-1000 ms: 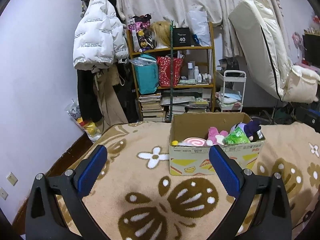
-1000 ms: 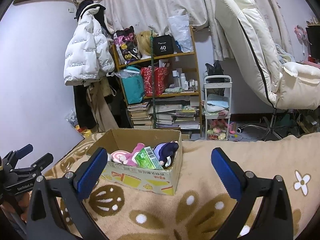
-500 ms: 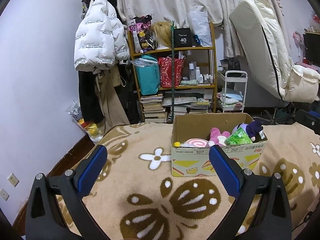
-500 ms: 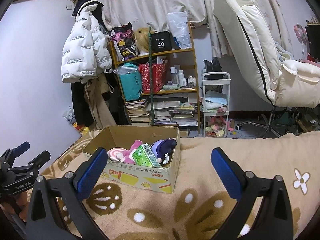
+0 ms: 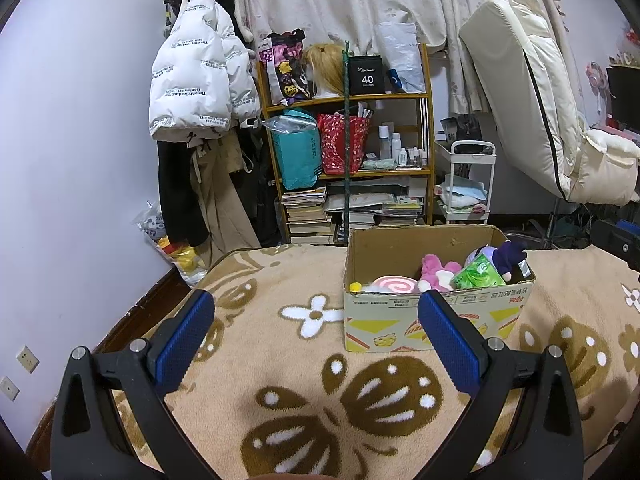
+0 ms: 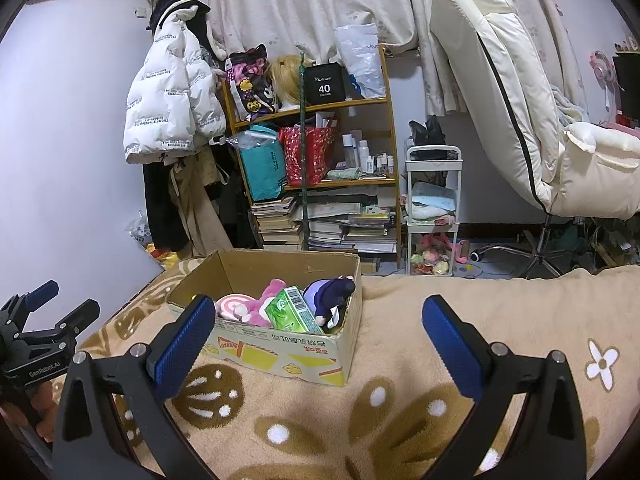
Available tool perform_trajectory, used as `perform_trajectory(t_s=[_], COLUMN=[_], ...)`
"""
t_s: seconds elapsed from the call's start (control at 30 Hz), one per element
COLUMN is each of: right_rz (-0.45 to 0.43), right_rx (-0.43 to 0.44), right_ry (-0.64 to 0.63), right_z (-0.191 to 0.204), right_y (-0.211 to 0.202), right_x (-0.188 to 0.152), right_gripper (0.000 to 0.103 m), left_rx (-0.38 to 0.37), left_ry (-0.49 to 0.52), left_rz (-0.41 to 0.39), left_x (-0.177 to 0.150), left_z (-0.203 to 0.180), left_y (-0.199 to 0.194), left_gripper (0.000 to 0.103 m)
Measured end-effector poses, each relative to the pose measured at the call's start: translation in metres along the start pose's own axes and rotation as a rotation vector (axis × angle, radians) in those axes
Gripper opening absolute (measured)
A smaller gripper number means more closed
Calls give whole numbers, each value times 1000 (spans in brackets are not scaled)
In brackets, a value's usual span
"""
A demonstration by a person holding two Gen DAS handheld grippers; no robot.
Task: Organize soft objects
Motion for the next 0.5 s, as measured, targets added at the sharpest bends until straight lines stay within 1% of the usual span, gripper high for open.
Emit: perform_trajectory(t_s=[0.5], right_rz=[1], right_rx=[-3], right_ry=[-1], right_z=[3], right_y=[0], right_x=[0], right_gripper=[103], left_rx=[-1], left_ry=[-1], left_rz=[-1], left_x=[-2], left_z=[3], left_y=[0], left_gripper=[101])
Point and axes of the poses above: each gripper's, at about its wrist camera, not at the fingertips, and y roughly the way its jaws point, z to its left, x to its top, the point moved 5 cm from there along y, roughly the way its jaws point, and after that the axes turned 7 degrees about -y, right-handed, at the moved point
